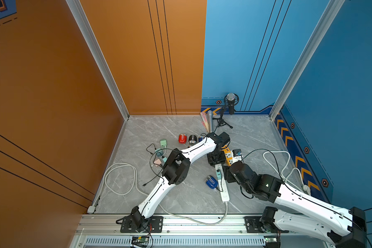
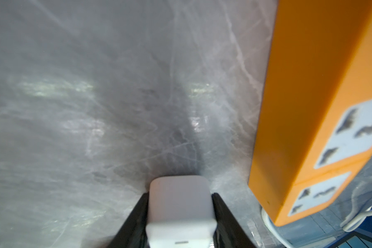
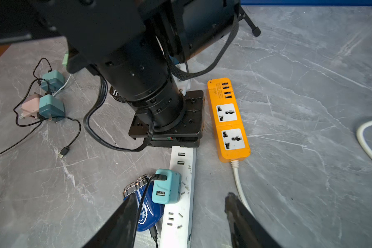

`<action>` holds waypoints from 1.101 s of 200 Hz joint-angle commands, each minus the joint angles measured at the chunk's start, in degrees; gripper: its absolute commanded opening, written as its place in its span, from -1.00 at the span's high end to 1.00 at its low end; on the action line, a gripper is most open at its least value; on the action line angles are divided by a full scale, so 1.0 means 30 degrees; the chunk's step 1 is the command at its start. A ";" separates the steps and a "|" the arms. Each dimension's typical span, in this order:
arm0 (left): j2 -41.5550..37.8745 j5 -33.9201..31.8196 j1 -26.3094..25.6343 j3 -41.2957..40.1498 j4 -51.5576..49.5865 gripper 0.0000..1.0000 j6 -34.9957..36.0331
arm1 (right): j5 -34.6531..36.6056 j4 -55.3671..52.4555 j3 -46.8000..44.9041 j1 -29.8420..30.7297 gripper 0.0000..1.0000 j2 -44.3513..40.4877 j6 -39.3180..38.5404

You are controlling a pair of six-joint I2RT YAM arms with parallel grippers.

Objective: Unplug the electric shaver
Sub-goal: Remove the plug from the socket.

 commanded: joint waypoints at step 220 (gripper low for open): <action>0.0197 0.0120 0.0410 -0.0949 -0.1044 0.13 0.0273 | 0.0894 -0.1976 0.3199 0.1303 -0.01 1.0147 0.1760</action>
